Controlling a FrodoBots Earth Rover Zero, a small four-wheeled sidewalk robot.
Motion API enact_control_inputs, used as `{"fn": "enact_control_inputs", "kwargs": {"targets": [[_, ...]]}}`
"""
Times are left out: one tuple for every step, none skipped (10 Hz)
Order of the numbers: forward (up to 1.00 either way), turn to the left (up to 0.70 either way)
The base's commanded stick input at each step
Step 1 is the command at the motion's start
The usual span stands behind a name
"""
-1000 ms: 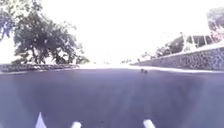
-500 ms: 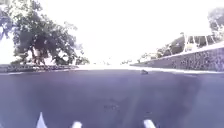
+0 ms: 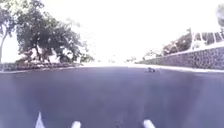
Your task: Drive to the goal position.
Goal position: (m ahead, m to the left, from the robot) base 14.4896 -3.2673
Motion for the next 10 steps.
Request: {"fn": "enact_control_inputs", "kwargs": {"targets": [[0.70,0.00],[0.70,0.00],[0.70,0.00],[0.70,0.00],[0.70,0.00],[0.70,0.00],[0.70,0.00],[0.70,0.00],[0.70,0.00],[0.70,0.00]]}}
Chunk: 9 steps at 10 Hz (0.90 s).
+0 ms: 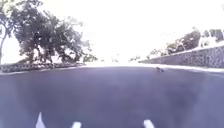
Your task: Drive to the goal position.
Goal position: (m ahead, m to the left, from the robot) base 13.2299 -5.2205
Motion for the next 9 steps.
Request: {"fn": "enact_control_inputs", "kwargs": {"targets": [[0.70,0.00],[0.70,0.00],[0.70,0.00],[0.70,0.00],[0.70,0.00],[0.70,0.00],[0.70,0.00],[0.70,0.00],[0.70,0.00]]}}
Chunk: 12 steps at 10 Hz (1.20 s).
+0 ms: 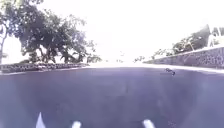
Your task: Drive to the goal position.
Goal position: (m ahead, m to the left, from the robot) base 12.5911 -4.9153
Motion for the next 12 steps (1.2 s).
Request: {"fn": "enact_control_inputs", "kwargs": {"targets": [[0.70,0.00],[0.70,0.00],[0.70,0.00],[0.70,0.00],[0.70,0.00],[0.70,0.00],[0.70,0.00],[0.70,0.00],[0.70,0.00],[0.70,0.00],[0.70,0.00],[0.70,0.00]]}}
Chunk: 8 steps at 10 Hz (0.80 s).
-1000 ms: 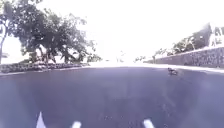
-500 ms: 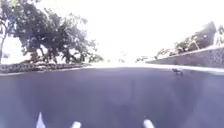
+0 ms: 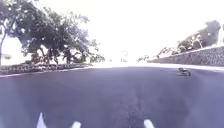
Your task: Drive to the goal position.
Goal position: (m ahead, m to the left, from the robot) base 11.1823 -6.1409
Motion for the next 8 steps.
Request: {"fn": "enact_control_inputs", "kwargs": {"targets": [[0.70,0.00],[0.70,0.00],[0.70,-0.07],[0.70,-0.21],[0.70,-0.35],[0.70,-0.35],[0.70,-0.35],[0.70,-0.35]]}}
